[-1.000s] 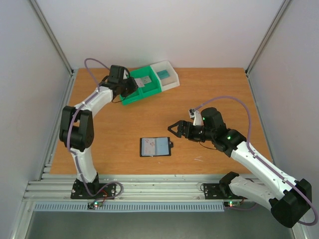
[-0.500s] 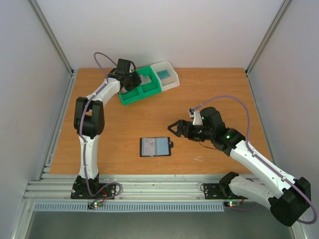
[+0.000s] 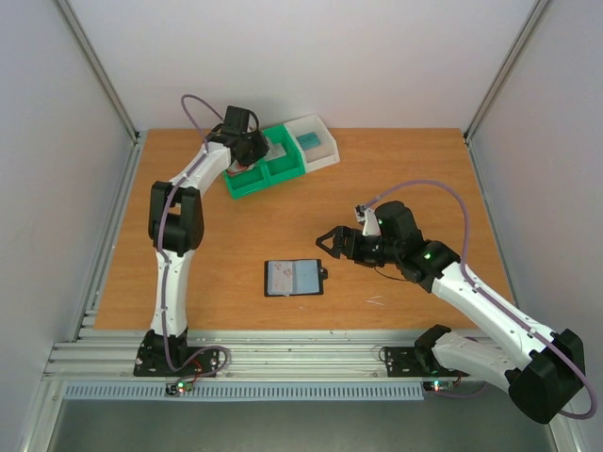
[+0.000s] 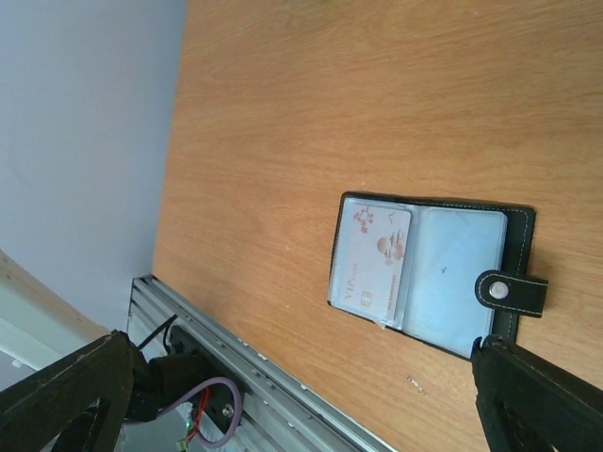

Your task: Take the credit cards out of the card holder

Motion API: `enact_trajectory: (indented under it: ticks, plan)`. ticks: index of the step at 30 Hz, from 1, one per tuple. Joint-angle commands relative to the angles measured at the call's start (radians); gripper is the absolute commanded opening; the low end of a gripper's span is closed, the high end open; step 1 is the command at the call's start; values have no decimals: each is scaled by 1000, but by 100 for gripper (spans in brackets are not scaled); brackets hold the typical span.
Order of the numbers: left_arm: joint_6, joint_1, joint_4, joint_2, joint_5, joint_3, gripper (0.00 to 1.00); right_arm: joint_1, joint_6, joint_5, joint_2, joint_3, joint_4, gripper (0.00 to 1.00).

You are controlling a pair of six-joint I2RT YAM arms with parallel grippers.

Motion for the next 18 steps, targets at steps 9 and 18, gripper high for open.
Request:
enact_trajectory:
  ticks: [9,18]
  plan:
    - [-6,4,-10,100,-5,89,5,-2,-30,25,1,40,-28,98]
    - [-7,4,-20,150,-19,140,7,-2,-40,37,0,45,-44,99]
